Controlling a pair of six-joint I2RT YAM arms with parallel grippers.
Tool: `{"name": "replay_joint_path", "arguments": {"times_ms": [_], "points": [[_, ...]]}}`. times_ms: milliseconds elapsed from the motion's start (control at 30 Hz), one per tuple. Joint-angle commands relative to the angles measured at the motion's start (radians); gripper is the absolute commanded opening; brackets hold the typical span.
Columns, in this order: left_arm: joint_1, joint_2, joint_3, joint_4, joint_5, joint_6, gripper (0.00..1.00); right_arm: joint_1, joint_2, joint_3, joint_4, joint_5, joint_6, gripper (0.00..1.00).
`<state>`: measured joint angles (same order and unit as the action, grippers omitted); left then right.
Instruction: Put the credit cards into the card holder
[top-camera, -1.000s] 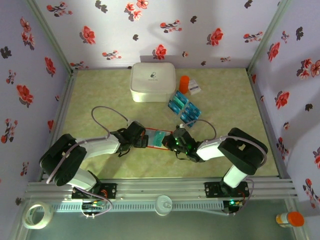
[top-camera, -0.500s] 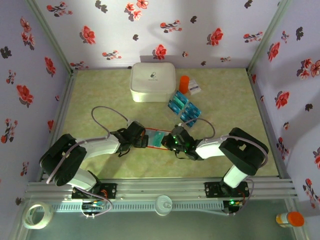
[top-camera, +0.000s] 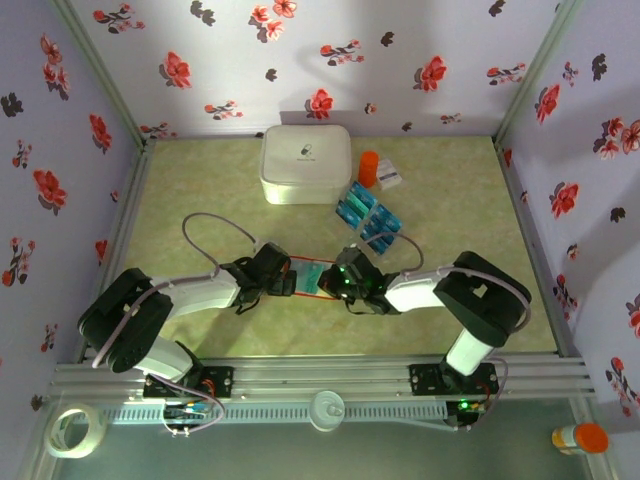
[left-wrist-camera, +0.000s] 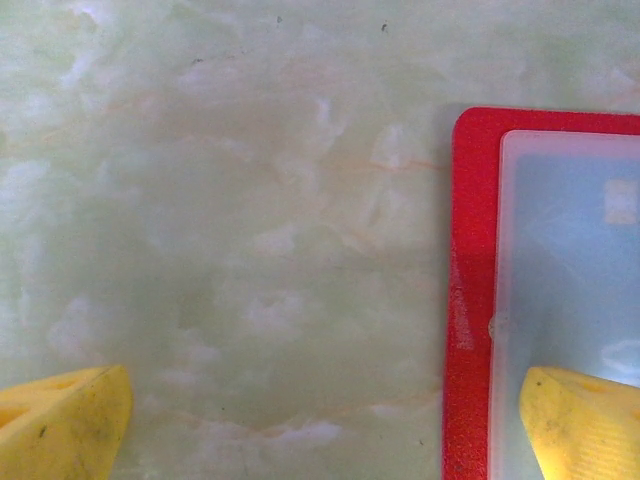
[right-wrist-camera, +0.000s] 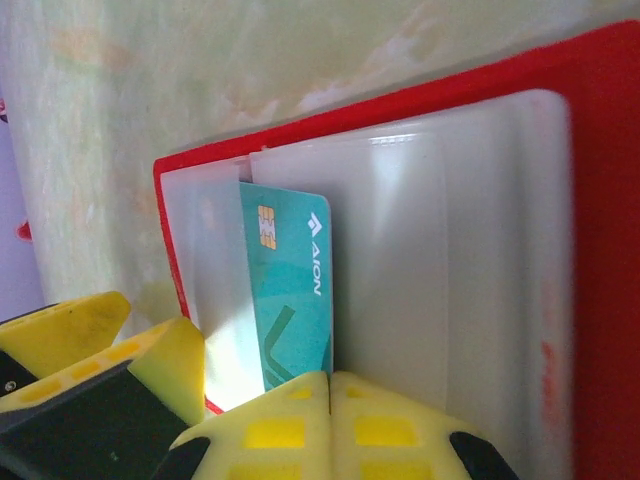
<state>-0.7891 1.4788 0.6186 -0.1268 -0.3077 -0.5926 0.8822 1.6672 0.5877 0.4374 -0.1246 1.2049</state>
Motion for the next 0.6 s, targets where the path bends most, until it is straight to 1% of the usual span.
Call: {"name": "replay_joint_path", "arguments": {"times_ms": [0,100,167,233,300,433,567], "points": [[0.007,-0.009,-0.024,-0.043,-0.01,-0.004,1.0,0.01,0.056,0.042,-0.08,-0.037,-0.039,0.0],[0.007,-0.012,-0.026,-0.043,-0.011,-0.003,1.0,0.009,0.08,0.087,-0.119,-0.079,-0.084,0.01],[0.007,-0.012,-0.027,-0.045,-0.01,-0.005,1.0,0.001,0.062,0.117,-0.173,-0.098,-0.137,0.12],[0.007,-0.016,-0.029,-0.045,-0.01,-0.007,1.0,-0.007,0.023,0.128,-0.223,-0.094,-0.18,0.19],[0.007,-0.017,-0.03,-0.045,-0.01,-0.008,1.0,-0.017,-0.022,0.143,-0.286,-0.08,-0.222,0.22],[0.006,-0.019,-0.03,-0.043,-0.011,-0.008,1.0,-0.025,-0.062,0.199,-0.409,-0.059,-0.296,0.22],[0.006,-0.024,-0.033,-0.042,-0.011,-0.01,1.0,-0.025,-0.045,0.262,-0.472,-0.052,-0.342,0.14]]}}
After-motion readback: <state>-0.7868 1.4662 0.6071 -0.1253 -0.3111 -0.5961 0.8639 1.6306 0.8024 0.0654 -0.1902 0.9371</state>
